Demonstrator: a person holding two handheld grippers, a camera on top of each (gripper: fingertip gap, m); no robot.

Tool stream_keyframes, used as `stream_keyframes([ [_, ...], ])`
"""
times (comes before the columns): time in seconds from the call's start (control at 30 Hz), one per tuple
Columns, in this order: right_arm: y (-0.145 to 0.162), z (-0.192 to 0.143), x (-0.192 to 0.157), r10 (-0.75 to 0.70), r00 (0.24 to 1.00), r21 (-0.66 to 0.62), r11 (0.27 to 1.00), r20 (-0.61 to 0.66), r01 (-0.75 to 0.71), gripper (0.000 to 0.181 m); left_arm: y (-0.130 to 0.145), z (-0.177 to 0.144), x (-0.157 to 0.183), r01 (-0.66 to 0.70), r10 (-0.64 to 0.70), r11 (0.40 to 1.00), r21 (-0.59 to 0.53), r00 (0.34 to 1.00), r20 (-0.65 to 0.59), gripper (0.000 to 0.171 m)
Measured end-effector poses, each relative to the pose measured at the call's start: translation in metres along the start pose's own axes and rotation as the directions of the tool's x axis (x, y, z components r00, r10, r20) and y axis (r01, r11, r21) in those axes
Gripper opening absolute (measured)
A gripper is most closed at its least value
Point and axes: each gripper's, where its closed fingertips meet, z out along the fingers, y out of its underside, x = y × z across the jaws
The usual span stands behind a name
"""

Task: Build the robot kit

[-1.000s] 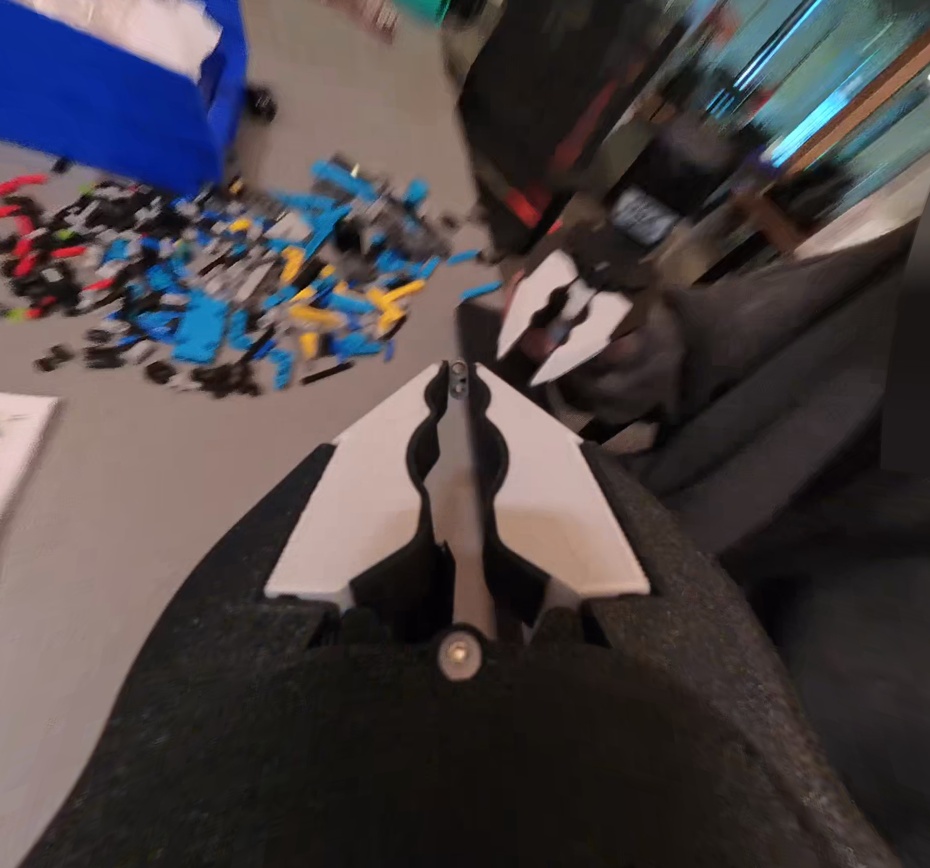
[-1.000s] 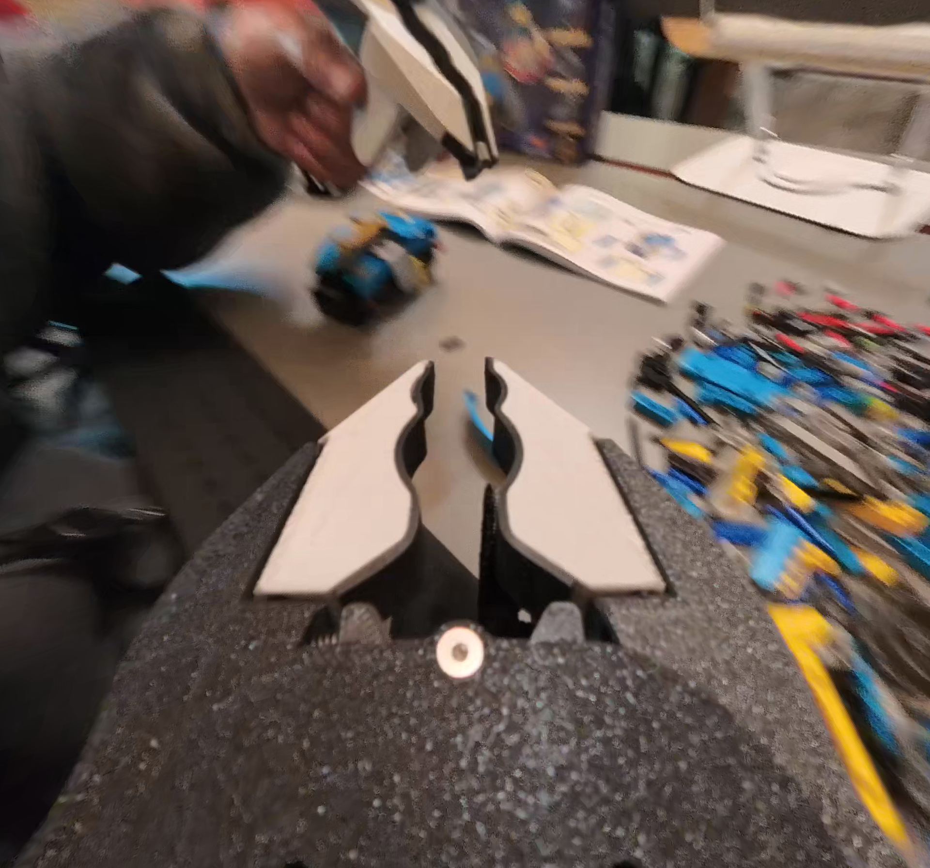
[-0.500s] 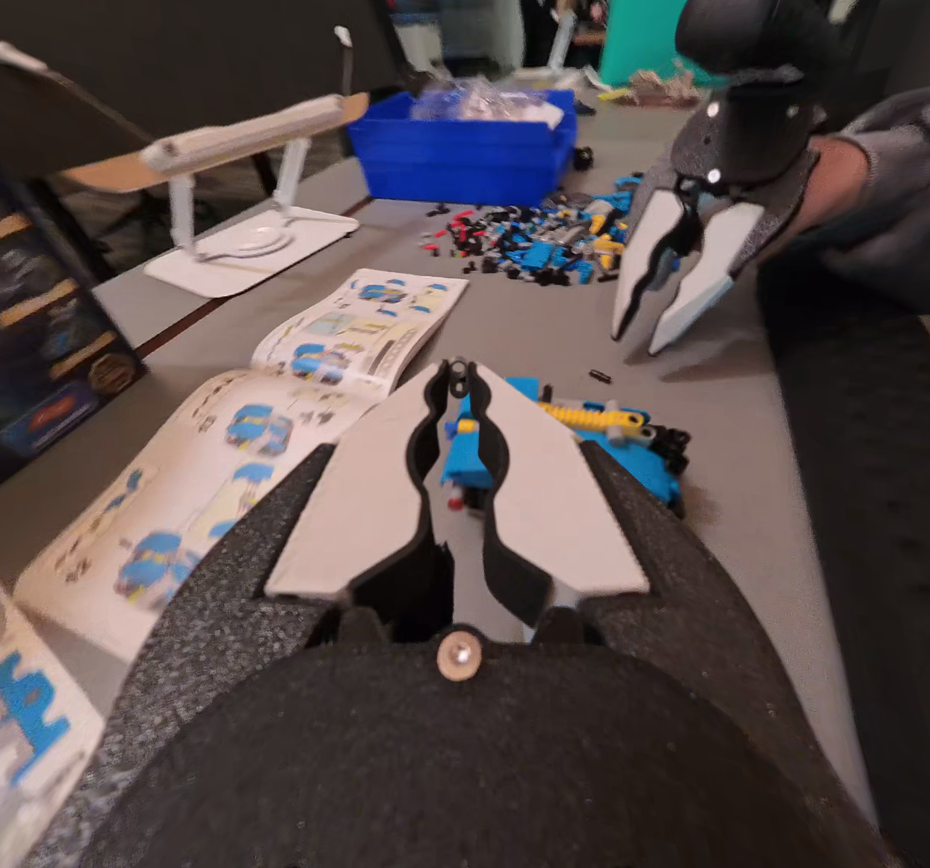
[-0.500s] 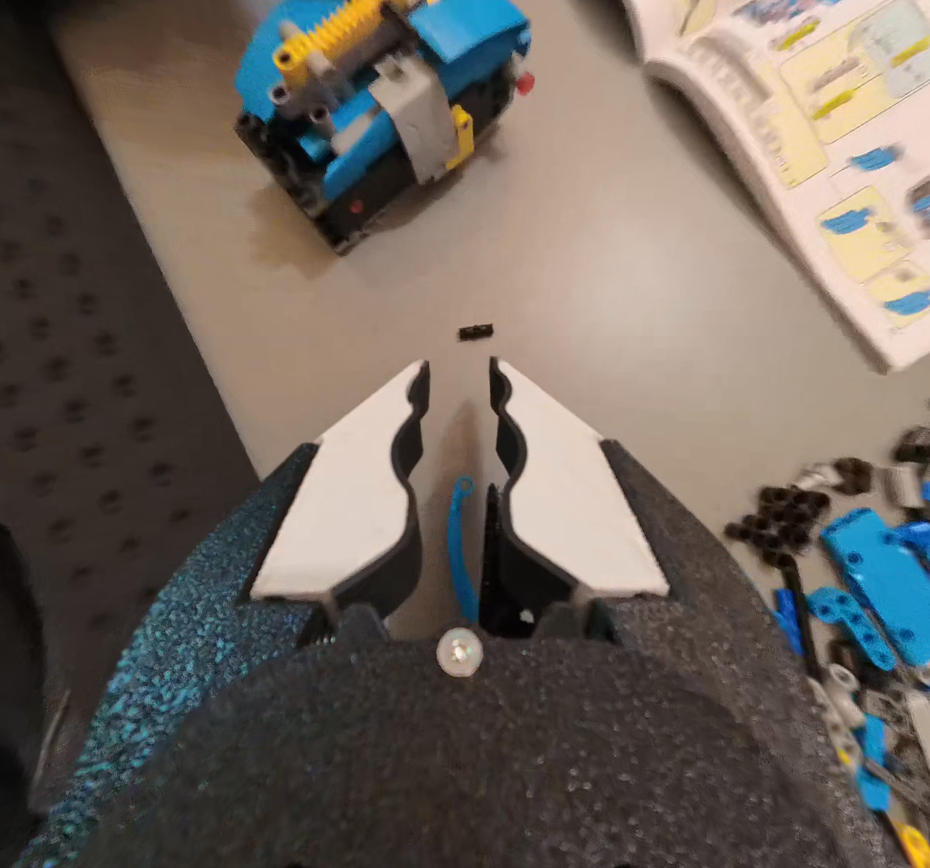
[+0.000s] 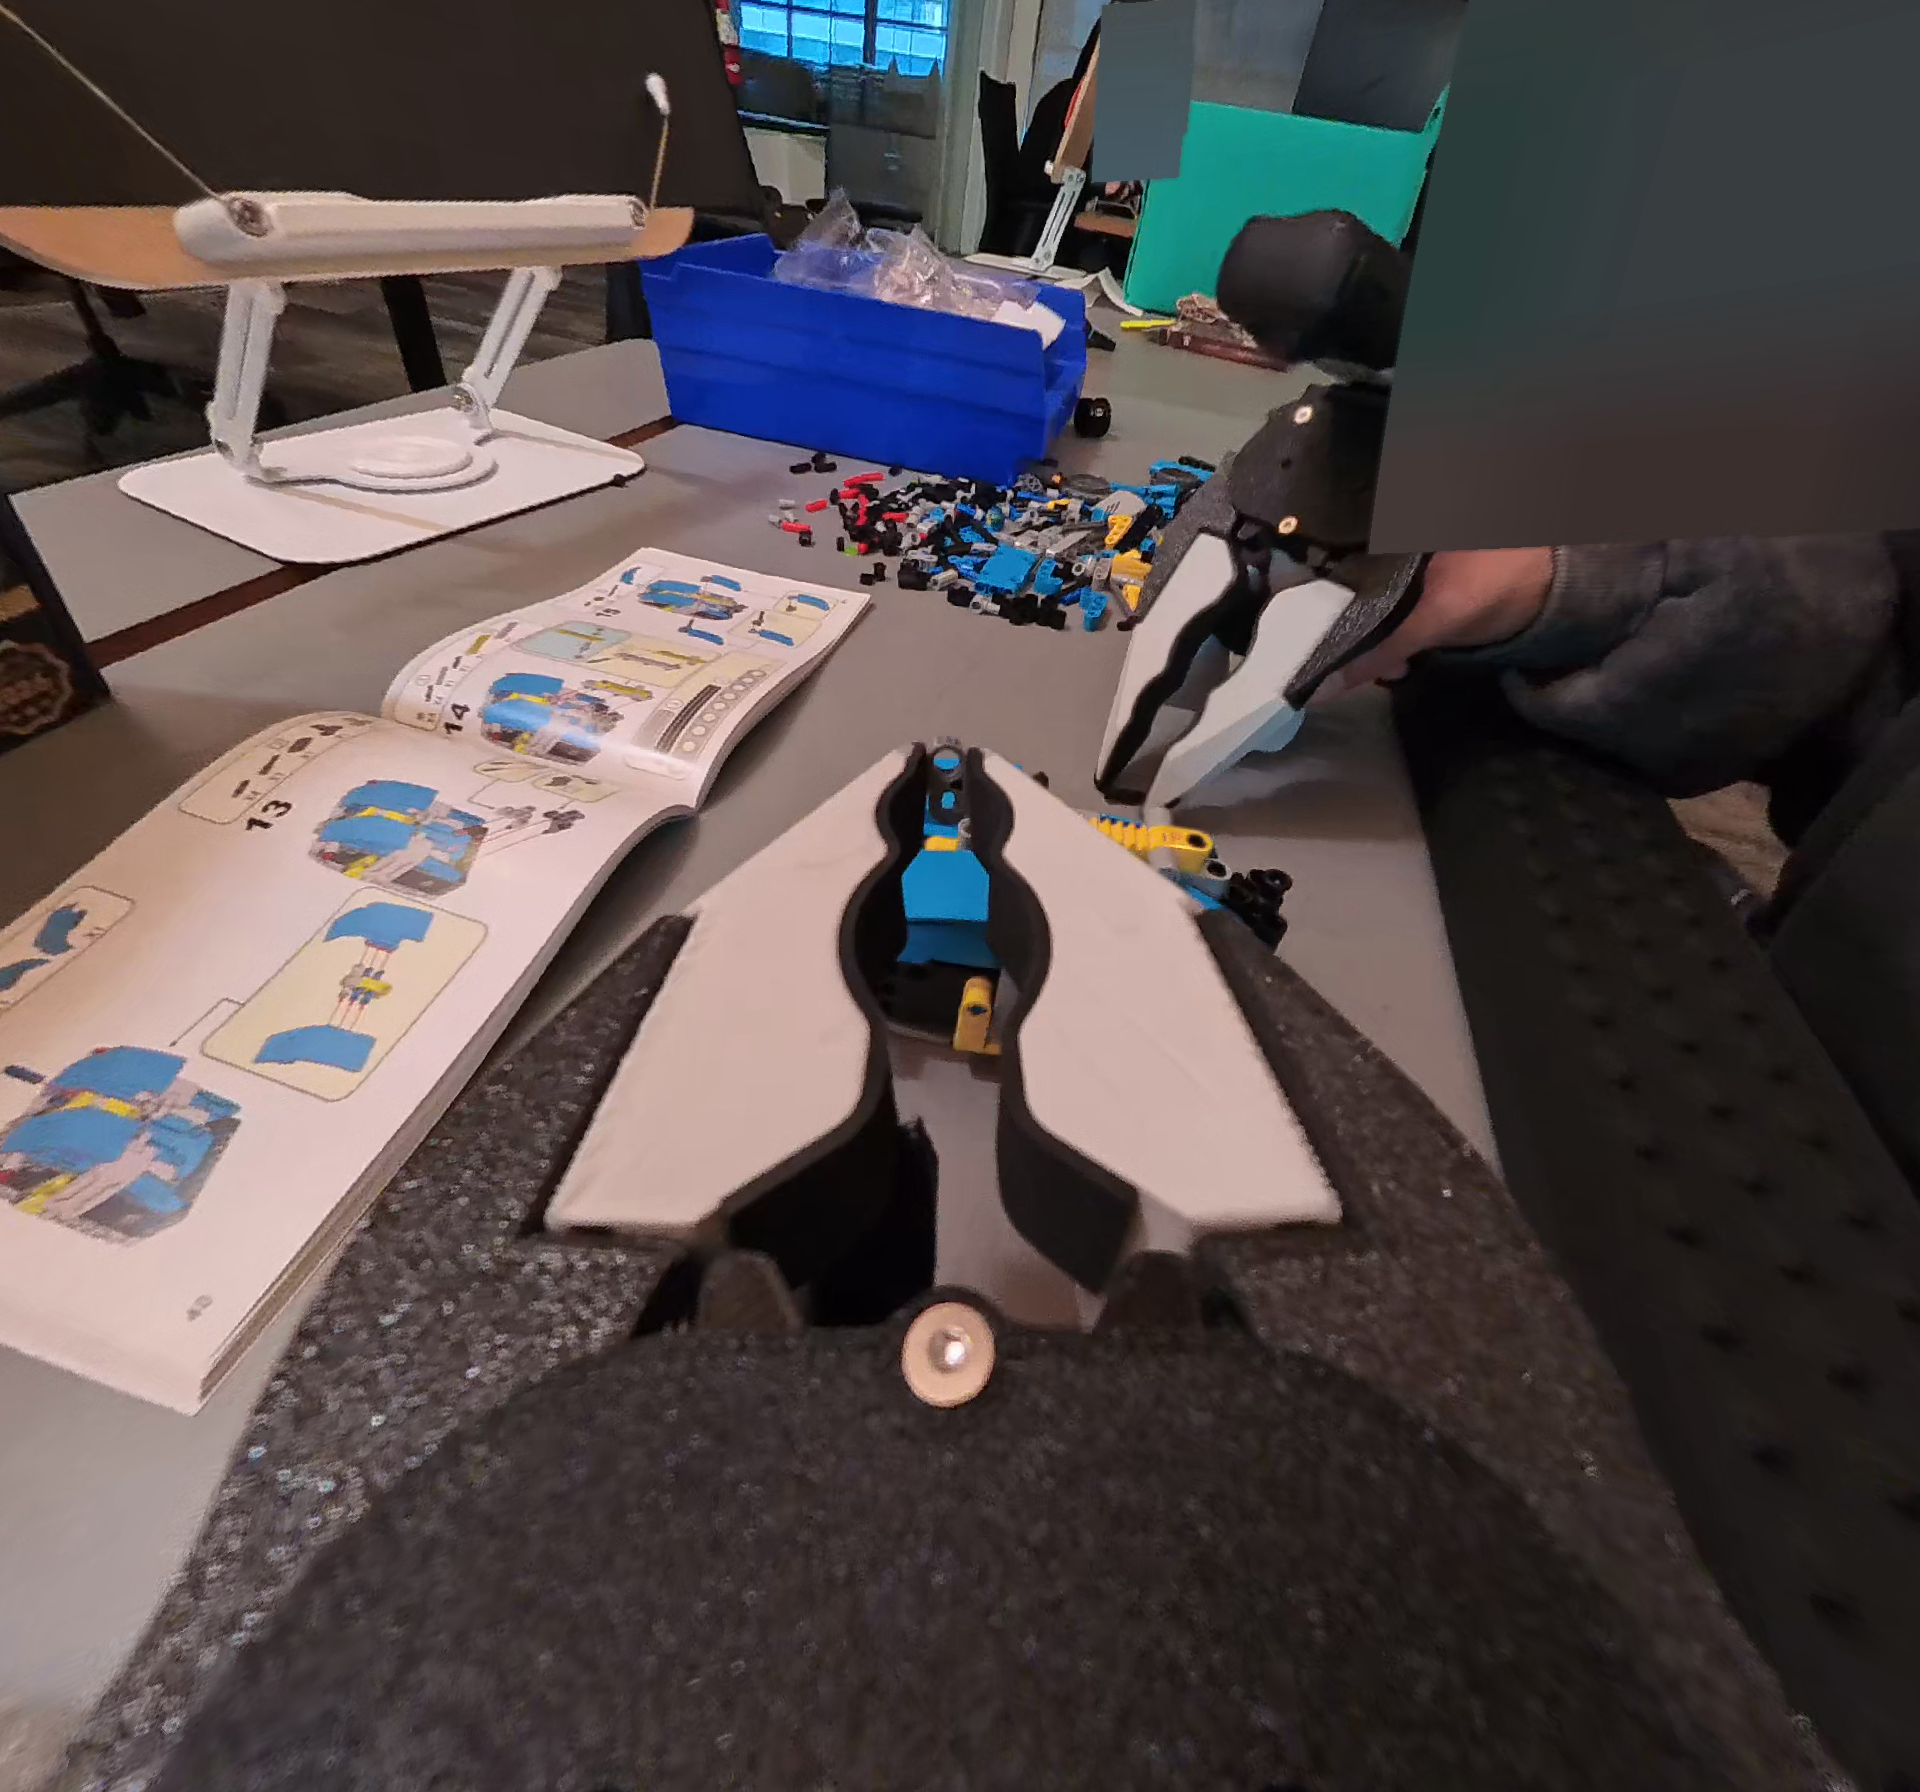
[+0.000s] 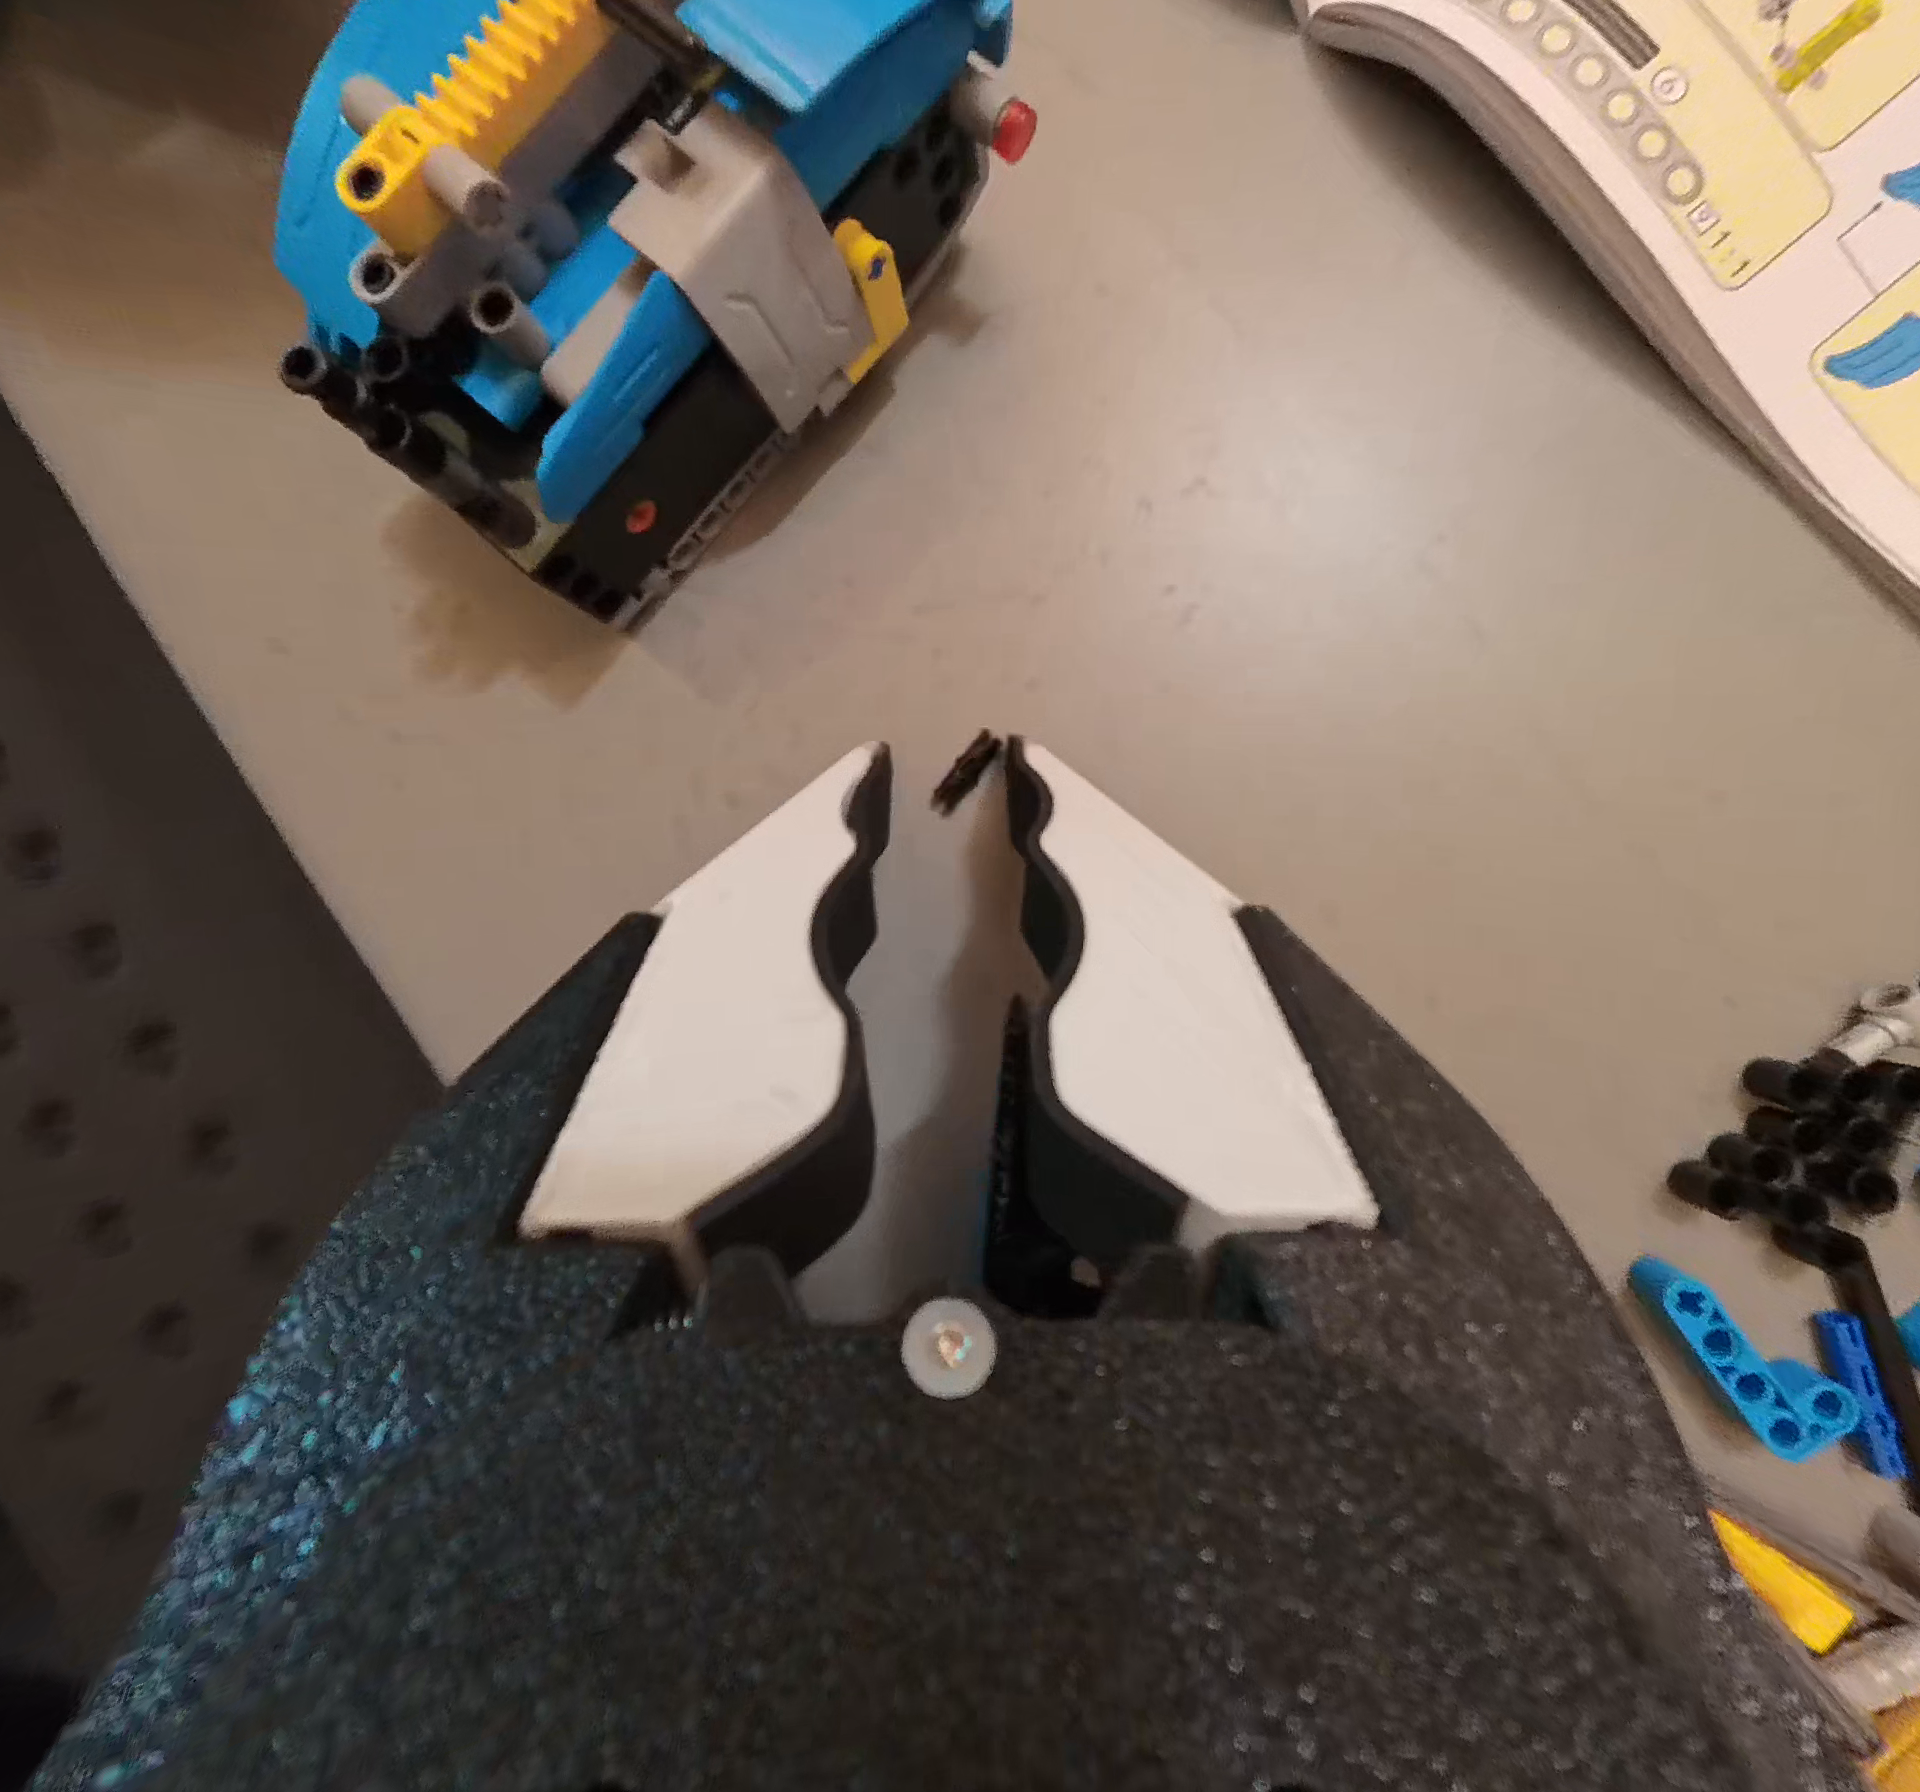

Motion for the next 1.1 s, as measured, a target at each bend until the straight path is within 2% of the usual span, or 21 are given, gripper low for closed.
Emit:
stream_keyframes([
  [0.07,0.001,0.0,0.003,-0.038,0.998,-0.002,0.999,-0.048,0.038,0.015,-0.001,-0.001,0.0,0.007,-0.007,1.0,0.006,1.0,-0.005,0.007],
  [0.2,0.002,-0.003,0.003,-0.08,0.993,-0.006,0.997,-0.092,0.079,0.015,0.003,0.0,-0.001,-0.007,0.007,1.0,-0.013,1.0,0.006,0.007],
  [0.3,0.003,-0.001,-0.002,-0.052,0.998,0.007,0.999,-0.04,0.052,0.005,0.004,0.002,0.0,-0.018,0.018,1.0,-0.023,1.0,0.007,0.007],
  [0.43,0.003,-0.001,-0.001,-0.007,1.0,-0.044,0.999,0.005,0.007,0.004,0.006,0.003,0.004,-0.03,0.03,0.999,-0.032,1.0,0.001,0.007],
  [0.47,-0.002,-0.002,-0.002,-0.012,1.0,-0.023,1.0,0.005,0.012,0.004,0.005,0.004,0.006,-0.034,0.034,0.999,-0.03,0.999,0.0,0.007],
  [0.53,-0.038,-0.016,-0.018,0.026,0.993,0.165,0.985,0.116,-0.045,0.004,0.001,0.005,0.011,-0.042,0.042,0.999,-0.017,0.999,0.003,0.007],
  [0.6,-0.084,-0.043,-0.046,-0.024,0.958,0.389,0.917,0.284,-0.093,0.004,-0.007,0.006,0.02,-0.038,0.038,0.999,0.011,0.999,-0.008,0.007],
  [0.67,-0.117,-0.061,-0.066,-0.07,0.925,0.515,0.845,0.375,-0.145,0.004,-0.011,0.009,0.03,-0.035,0.036,0.999,0.028,0.999,-0.021,0.007],
  [0.77,-0.133,-0.051,-0.077,-0.068,0.921,0.53,0.833,0.383,-0.159,0.004,-0.012,0.012,0.039,-0.069,0.069,0.997,0.039,0.998,-0.012,0.007],
  [0.83,-0.132,-0.04,-0.08,-0.051,0.92,0.503,0.848,0.388,-0.165,0.004,-0.011,0.012,0.04,-0.083,0.083,0.996,0.037,0.997,-0.001,0.007],
  [1.1,-0.125,-0.016,-0.079,-0.033,0.961,0.475,0.873,0.275,-0.106,0.003,-0.004,0.018,0.037,-0.177,0.176,0.984,-0.004,0.979,0.101,0.007],
])
